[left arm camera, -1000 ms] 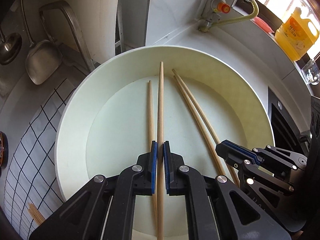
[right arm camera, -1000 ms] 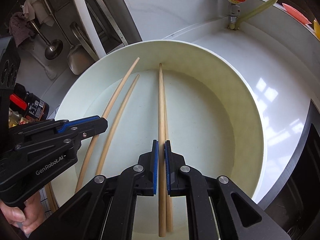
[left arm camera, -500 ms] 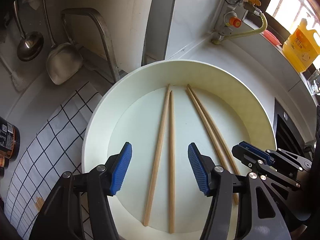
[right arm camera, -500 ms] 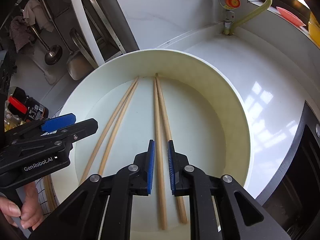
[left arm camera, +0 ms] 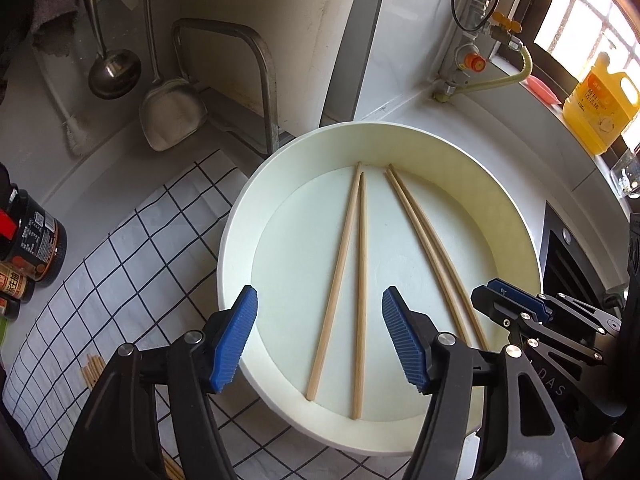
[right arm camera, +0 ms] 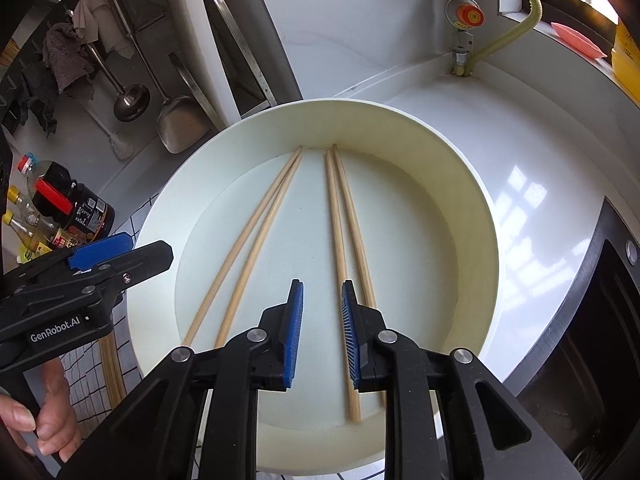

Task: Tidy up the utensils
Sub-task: 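Move both open tools back over the chopstick bundle on the cloth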

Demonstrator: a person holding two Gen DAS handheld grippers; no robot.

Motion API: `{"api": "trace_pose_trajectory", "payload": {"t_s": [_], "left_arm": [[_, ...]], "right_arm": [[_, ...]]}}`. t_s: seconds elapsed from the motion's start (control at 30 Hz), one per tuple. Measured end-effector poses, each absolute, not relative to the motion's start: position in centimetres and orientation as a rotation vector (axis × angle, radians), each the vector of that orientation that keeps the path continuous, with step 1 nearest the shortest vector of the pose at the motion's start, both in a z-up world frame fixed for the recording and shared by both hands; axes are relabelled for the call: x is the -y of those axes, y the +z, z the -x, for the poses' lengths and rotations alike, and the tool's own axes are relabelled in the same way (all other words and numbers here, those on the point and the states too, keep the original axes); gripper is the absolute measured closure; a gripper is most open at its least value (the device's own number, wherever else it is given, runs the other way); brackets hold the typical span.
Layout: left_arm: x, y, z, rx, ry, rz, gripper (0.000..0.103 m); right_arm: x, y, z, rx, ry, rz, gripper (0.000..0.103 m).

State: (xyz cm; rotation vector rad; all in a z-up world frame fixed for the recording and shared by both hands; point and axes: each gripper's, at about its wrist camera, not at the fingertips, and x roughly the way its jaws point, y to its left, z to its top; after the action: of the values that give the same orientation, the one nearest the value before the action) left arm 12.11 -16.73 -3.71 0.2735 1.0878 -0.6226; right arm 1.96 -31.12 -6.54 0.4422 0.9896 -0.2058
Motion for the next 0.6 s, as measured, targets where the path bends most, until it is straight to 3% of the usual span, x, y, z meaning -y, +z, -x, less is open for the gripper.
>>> {"api": "trace_pose_trajectory", "payload": {"t_s": [0.6], "left_arm": [[8.4,-1.4,-7.9,-1.037,-0.542,-0.174,0.039]], "right_arm": [[25.0,-3.6,0.5,-0.933,-0.095,-0.378,0.075]]}}
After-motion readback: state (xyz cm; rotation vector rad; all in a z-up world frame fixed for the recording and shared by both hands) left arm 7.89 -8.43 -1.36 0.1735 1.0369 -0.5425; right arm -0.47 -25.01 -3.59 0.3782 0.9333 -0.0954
